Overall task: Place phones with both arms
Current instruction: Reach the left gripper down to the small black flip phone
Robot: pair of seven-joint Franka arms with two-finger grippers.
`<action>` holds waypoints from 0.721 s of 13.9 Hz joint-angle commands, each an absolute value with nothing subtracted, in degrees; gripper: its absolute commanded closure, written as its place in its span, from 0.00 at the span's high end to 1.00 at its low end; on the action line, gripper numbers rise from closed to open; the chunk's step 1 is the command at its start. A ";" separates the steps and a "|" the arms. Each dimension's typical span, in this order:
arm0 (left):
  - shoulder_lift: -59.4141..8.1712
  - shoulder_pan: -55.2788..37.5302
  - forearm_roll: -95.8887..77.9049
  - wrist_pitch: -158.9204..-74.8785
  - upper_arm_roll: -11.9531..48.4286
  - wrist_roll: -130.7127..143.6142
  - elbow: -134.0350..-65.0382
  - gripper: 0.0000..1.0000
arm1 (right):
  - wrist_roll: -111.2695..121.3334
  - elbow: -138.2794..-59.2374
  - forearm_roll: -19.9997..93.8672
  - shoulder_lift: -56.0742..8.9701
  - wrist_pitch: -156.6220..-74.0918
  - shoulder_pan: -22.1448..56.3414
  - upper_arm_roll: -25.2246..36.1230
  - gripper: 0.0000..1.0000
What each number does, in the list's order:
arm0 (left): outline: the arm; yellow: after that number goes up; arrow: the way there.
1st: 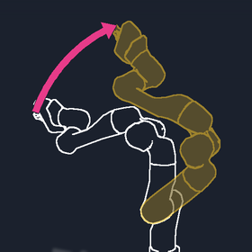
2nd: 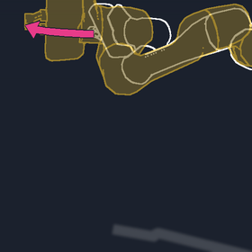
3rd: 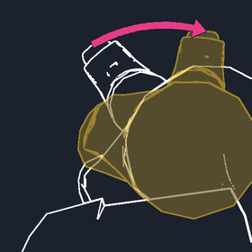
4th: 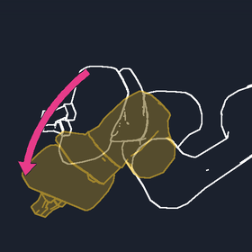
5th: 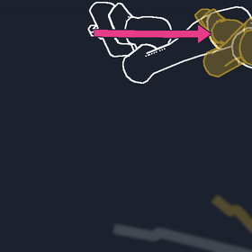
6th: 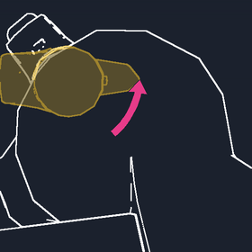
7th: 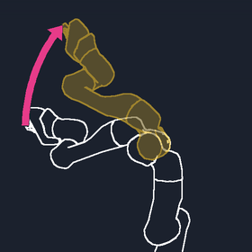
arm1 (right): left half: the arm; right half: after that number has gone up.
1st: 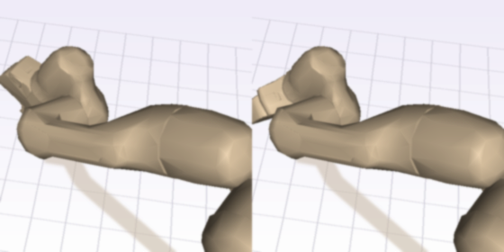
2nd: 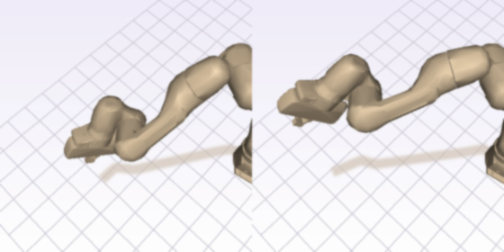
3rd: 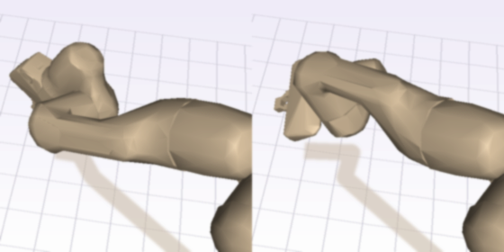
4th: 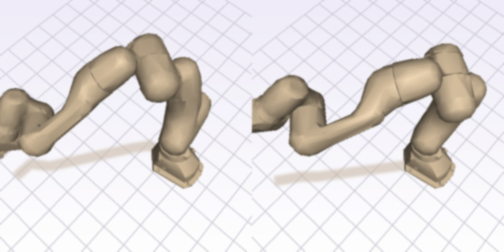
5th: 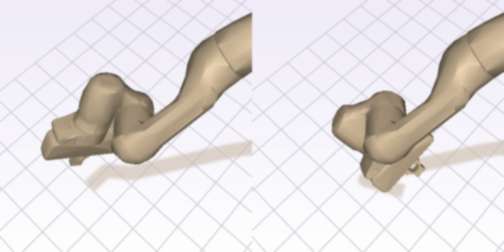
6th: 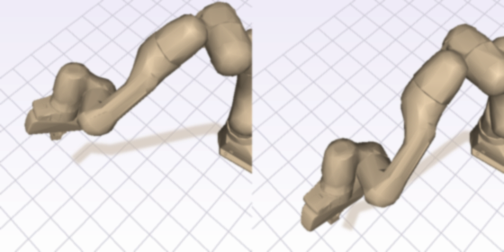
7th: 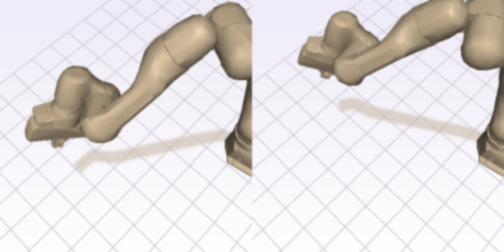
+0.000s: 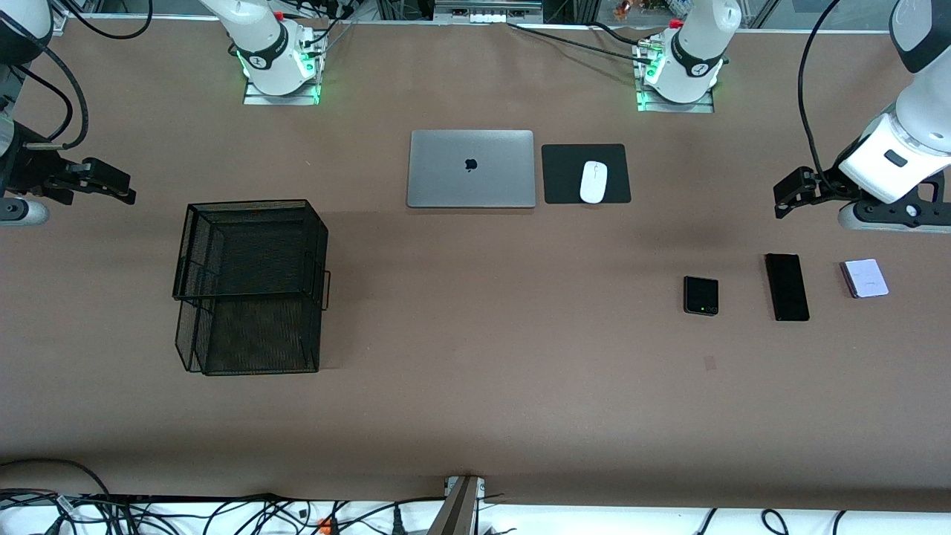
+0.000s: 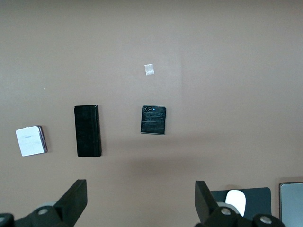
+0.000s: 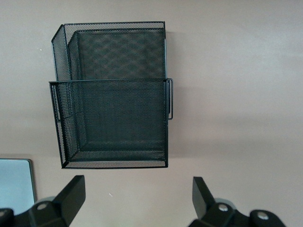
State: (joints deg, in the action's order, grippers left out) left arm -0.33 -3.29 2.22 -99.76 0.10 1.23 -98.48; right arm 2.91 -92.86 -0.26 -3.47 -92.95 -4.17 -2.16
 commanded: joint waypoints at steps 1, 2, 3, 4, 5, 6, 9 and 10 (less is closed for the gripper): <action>-0.70 -3.34 1.14 -98.00 -0.09 0.18 -96.51 1.00 | 3.78 -93.08 -0.09 -2.37 -92.99 -4.92 -2.72 1.00; -1.57 -3.25 0.97 -96.43 -0.09 0.18 -95.11 1.00 | 3.78 -93.08 -0.09 -2.37 -92.99 -4.92 -2.72 1.00; -2.10 -3.43 1.23 -95.11 0.00 0.18 -93.97 1.00 | 3.78 -93.08 -0.09 -2.37 -92.99 -4.92 -2.72 1.00; -3.07 -3.43 1.23 -94.92 0.09 0.18 -93.52 1.00 | 3.78 -92.99 -0.09 -2.37 -92.99 -4.92 -2.72 1.00; -3.51 -3.43 1.32 -94.92 0.00 0.18 -93.52 1.00 | 3.78 -92.99 -0.09 -2.37 -92.99 -4.92 -2.72 1.00; -4.30 -2.82 0.62 -93.88 -0.09 0.18 -93.60 1.00 | 3.78 -92.90 -0.09 -2.37 -92.99 -4.92 -2.72 1.00; -6.32 -2.72 0.00 -90.88 -0.17 1.22 -91.24 1.00 | 3.78 -92.81 -0.09 -2.37 -92.90 -4.92 -2.72 1.00; -7.55 -2.64 0.00 -90.88 -0.09 1.06 -90.36 1.00 | 3.78 -92.81 -0.09 -2.46 -92.99 -4.92 -2.72 1.00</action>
State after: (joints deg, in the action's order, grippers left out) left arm -4.65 -3.00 1.94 -93.23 -0.08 1.37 -94.78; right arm 2.92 -92.60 -0.26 -3.45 -93.01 -4.17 -2.16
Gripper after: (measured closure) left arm 0.000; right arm 0.000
